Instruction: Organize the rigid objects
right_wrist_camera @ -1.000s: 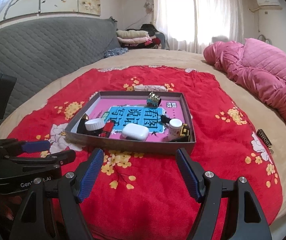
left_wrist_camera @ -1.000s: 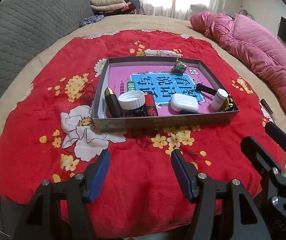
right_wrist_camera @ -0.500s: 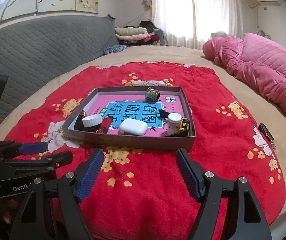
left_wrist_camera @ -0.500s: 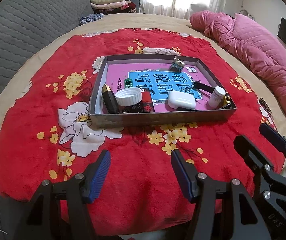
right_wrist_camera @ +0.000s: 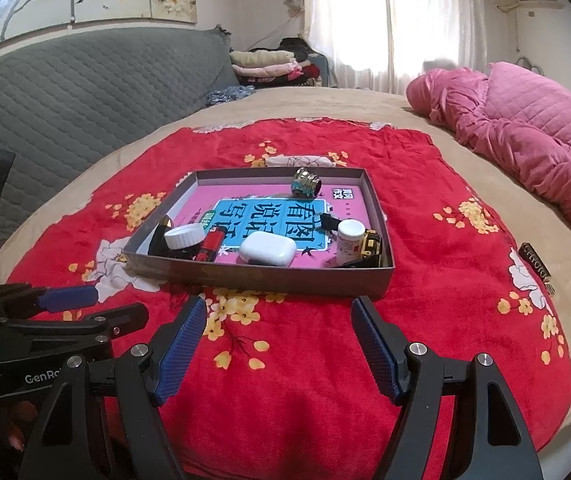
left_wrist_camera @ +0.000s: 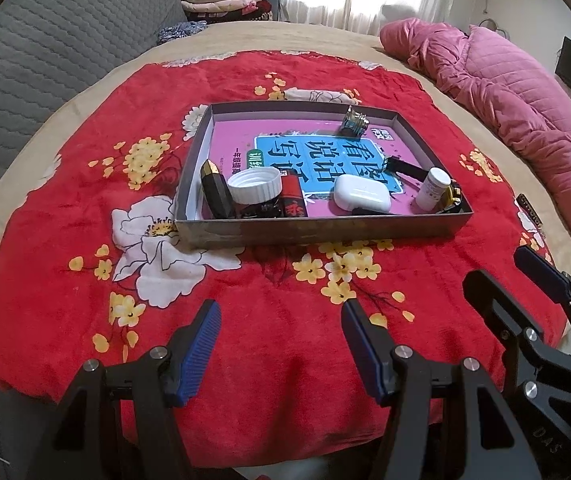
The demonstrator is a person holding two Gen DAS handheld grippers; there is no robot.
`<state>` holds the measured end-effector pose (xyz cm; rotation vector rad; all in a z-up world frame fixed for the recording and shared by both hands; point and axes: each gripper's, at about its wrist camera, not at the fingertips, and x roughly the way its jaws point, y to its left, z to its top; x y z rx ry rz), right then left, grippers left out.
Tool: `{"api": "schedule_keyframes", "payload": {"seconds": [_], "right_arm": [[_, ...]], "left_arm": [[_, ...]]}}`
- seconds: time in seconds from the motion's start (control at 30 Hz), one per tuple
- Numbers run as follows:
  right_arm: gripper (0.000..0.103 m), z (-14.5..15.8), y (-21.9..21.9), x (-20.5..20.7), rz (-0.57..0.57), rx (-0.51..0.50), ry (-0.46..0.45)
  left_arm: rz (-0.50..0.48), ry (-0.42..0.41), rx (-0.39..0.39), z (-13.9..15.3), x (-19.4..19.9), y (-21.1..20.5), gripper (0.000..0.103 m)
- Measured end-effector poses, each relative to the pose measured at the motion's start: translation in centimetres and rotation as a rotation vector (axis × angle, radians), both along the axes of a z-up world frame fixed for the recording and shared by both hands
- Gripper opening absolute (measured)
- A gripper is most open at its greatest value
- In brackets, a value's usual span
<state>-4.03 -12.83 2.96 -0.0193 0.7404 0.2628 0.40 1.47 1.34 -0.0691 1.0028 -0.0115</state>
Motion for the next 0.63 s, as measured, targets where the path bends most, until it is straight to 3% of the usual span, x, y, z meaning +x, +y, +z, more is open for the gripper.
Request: {"api": "schedule_keyframes", "payload": {"seconds": [0.63], "right_arm": [[0.076,-0.17,0.19,0.27,-0.003,0.002,0.009]], "left_arm": [[0.03,-0.01,0.001,0.02,0.27,0.9,0.062]]}}
